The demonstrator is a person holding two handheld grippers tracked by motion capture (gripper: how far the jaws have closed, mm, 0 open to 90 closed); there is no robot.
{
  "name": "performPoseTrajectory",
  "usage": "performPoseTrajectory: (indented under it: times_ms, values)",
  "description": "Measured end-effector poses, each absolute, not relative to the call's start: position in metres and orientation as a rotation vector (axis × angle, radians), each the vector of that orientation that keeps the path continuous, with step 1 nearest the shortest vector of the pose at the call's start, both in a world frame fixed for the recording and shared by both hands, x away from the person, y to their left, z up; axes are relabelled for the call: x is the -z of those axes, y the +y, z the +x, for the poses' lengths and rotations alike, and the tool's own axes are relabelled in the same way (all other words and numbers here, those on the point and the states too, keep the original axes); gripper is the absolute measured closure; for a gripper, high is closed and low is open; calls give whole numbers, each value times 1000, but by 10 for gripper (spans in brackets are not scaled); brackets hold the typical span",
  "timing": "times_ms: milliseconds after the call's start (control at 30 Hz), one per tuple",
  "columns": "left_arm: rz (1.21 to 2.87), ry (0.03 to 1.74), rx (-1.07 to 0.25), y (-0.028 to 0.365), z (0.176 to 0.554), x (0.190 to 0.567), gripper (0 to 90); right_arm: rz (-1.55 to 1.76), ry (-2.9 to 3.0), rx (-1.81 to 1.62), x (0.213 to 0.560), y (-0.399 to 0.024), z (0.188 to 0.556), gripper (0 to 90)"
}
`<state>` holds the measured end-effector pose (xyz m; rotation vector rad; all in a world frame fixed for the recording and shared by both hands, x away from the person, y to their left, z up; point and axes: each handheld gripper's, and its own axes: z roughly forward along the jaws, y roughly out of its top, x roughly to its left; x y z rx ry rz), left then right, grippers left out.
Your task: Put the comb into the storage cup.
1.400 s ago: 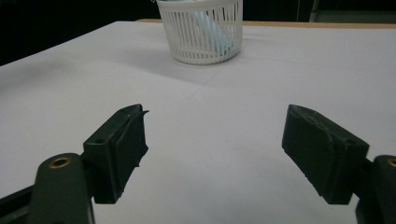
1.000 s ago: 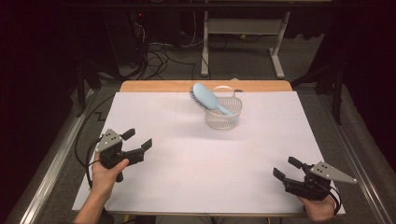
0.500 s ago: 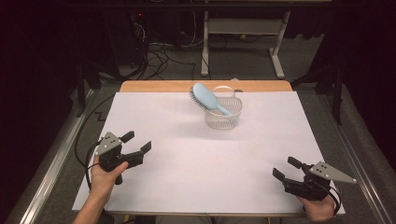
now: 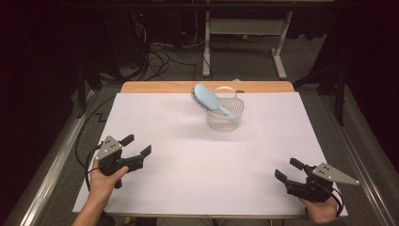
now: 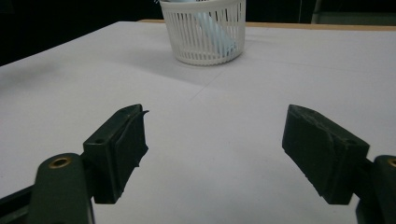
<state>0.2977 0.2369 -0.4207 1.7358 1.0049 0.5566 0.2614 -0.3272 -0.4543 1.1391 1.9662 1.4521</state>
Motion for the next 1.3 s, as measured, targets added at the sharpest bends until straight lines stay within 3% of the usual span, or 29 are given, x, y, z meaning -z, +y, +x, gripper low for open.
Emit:
performPoseTrajectory:
  times_ms: [1300]
  values:
    - [1725,1045,-589,242,285,445,225,1142,1961,-1455,454,-328,261,225]
